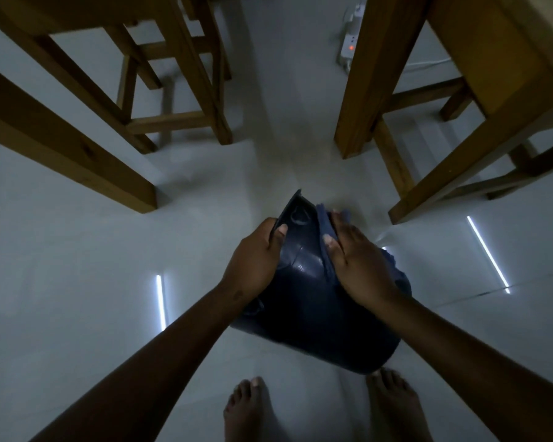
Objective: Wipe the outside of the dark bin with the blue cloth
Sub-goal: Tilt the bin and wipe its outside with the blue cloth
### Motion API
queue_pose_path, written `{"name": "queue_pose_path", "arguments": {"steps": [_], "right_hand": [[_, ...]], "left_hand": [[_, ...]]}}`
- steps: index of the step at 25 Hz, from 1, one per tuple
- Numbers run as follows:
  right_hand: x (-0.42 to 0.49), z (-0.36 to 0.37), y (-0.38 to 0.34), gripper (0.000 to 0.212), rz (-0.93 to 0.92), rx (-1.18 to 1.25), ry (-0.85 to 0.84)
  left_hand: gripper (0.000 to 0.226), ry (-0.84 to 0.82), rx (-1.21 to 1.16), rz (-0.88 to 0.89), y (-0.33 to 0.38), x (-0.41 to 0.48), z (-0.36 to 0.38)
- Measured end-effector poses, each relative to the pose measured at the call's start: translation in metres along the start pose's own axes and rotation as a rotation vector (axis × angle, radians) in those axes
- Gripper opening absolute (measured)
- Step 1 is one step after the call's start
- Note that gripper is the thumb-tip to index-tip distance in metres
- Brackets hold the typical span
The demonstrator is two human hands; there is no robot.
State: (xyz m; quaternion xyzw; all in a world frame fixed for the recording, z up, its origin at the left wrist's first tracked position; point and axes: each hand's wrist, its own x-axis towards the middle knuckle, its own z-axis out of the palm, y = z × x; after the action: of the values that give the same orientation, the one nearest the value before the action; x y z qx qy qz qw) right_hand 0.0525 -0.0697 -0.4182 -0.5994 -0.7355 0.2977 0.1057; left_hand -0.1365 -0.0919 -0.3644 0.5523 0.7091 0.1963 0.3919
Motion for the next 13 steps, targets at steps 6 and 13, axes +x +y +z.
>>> {"name": "queue_pose_path", "arguments": {"steps": [6,13], "right_hand": [[-0.085,0.020,-0.020,0.064,-0.333,-0.357,-0.026],[-0.039,0.010,-0.013,0.064,-0.054,-0.271,0.041]], "left_hand": [[0.028,0.020,-0.005,0.036,-0.013,-0.005,0.001],[0.028,0.021,-0.046,0.010,-0.019,-0.013,0.000]]}}
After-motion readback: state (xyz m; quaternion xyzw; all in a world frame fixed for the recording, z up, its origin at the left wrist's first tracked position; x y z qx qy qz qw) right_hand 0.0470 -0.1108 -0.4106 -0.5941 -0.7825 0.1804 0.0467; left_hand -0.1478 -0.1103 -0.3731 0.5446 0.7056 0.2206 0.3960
